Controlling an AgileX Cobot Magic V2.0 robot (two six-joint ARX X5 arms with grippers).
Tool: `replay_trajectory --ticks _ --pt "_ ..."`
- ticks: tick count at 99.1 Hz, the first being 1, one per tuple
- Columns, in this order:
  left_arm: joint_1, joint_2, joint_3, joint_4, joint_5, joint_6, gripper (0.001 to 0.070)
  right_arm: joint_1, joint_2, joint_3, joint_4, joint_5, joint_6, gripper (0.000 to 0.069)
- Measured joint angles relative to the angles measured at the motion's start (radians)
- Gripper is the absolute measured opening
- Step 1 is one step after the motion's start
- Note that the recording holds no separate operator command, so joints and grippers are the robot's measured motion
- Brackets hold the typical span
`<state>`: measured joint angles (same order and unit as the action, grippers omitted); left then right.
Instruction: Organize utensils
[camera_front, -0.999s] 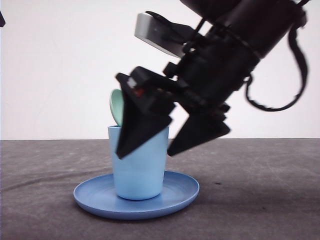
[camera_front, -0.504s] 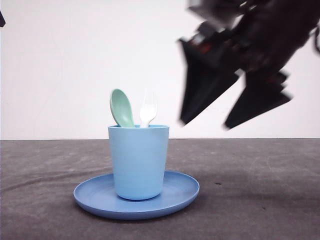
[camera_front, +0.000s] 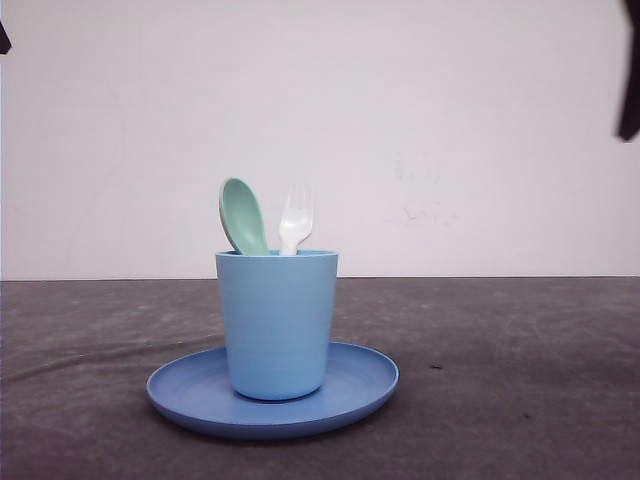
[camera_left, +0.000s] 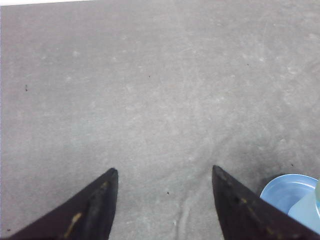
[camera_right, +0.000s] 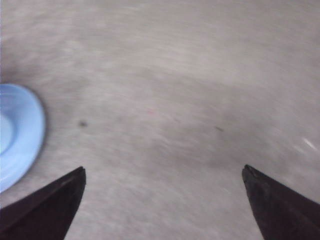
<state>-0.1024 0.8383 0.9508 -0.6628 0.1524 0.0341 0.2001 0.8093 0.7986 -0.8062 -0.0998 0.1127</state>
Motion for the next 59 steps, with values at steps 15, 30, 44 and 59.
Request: replay_trajectory --ticks 15,30,44,59 --pt "0.000 0.000 0.000 0.000 0.000 0.000 0.0357 -0.061 -0.026 0.000 -0.006 0.000 0.000 0.0632" --pt "0.000 0.000 0.000 0.000 0.000 0.000 0.0357 -0.066 -0.026 0.000 -0.006 -0.001 0.000 0.0632" --pt "0.000 0.000 0.000 0.016 0.000 0.000 0.0357 -0.066 -0.026 0.000 -0.006 0.000 0.000 0.0632" --pt "0.000 0.000 0.000 0.011 0.000 -0.006 0.0254 -0.066 -0.026 0.000 -0.007 0.000 0.000 0.0541"
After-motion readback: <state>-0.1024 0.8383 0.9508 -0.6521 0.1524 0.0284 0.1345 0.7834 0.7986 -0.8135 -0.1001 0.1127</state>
